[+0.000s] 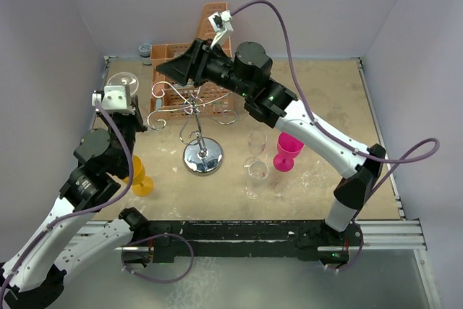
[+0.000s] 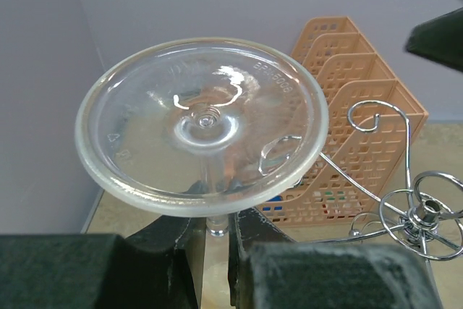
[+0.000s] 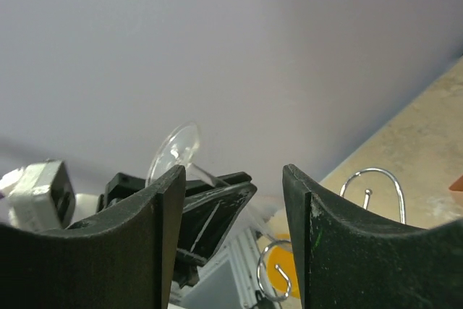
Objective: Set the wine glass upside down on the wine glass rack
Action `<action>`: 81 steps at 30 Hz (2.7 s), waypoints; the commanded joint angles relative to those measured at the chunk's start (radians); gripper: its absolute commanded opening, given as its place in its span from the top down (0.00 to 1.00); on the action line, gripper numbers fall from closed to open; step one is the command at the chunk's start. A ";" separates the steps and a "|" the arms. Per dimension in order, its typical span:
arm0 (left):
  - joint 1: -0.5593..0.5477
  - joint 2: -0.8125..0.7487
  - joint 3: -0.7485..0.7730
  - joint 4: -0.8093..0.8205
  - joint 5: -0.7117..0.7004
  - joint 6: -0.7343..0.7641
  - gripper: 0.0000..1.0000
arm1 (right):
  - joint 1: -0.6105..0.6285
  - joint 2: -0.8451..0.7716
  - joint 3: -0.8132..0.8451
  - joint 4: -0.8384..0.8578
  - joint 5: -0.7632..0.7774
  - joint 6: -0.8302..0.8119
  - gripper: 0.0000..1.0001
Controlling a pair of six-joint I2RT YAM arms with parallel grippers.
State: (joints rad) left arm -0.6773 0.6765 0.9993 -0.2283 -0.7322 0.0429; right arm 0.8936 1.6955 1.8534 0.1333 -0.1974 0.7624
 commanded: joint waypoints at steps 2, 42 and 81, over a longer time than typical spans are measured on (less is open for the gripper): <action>-0.004 -0.020 -0.017 0.139 0.068 0.131 1.00 | 0.000 0.059 0.108 0.112 -0.052 0.187 0.45; -0.004 0.011 0.065 -0.070 -0.051 -0.029 0.66 | 0.044 0.143 0.108 0.131 -0.123 0.377 1.00; -0.005 -0.057 0.118 -0.246 -0.087 -1.083 0.37 | 0.054 0.101 -0.030 0.285 -0.209 0.415 1.00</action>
State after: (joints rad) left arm -0.6769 0.6060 1.1511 -0.5373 -0.8158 -1.0100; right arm 0.9382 1.8835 1.8244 0.2974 -0.3622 1.1618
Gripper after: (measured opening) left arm 0.641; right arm 0.026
